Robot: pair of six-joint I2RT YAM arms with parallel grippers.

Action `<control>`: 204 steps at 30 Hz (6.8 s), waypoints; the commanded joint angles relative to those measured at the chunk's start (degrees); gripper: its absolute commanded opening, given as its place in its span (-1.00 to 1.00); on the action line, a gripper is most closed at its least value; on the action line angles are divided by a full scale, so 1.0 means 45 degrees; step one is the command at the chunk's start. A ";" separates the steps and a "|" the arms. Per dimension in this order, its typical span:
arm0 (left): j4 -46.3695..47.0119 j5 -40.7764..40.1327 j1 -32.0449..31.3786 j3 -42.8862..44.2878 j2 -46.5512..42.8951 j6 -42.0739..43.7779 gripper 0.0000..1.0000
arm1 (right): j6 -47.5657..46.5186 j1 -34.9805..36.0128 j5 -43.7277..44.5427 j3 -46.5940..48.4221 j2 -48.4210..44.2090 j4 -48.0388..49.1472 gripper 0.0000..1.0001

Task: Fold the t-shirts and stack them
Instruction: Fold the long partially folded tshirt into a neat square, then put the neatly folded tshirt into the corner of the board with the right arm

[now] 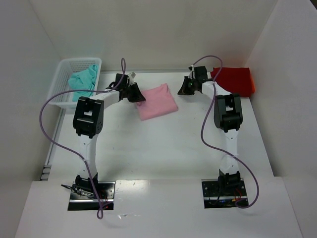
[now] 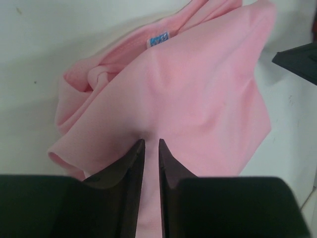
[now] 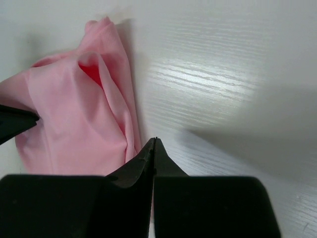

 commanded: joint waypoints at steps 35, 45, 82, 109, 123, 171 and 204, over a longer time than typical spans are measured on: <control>-0.0855 -0.2767 0.0804 0.1301 0.0310 0.0529 -0.89 | 0.0089 0.0892 -0.3407 0.6652 0.4084 -0.0420 -0.99; -0.0973 -0.2767 0.0804 0.1555 0.0544 0.0763 -0.87 | -0.0048 0.0892 -0.2527 0.7920 0.4729 -0.0539 -0.96; -0.0934 -0.1302 -0.0778 -0.4245 -0.6956 0.1369 1.00 | -0.1182 0.0540 -0.1316 -0.1824 -0.2321 0.0750 1.00; -0.1286 -0.0951 -0.0895 -0.3854 -0.6682 0.1369 1.00 | -0.1318 0.0188 -0.3835 0.1457 0.1586 -0.0793 0.75; -0.1286 -0.0951 -0.0895 -0.4382 -0.7053 0.1369 1.00 | -0.1435 0.0833 -0.3855 0.0873 0.1820 -0.1183 0.75; -0.2536 -0.0482 -0.0895 -0.4225 -0.9085 0.3009 1.00 | -0.3504 -0.0474 0.4424 0.5987 0.0515 -0.5440 -1.00; -0.3844 0.0337 -0.0895 -0.2957 -0.7307 0.3244 1.00 | -0.5107 -0.4597 0.7649 0.6847 -0.1072 -0.4640 -1.00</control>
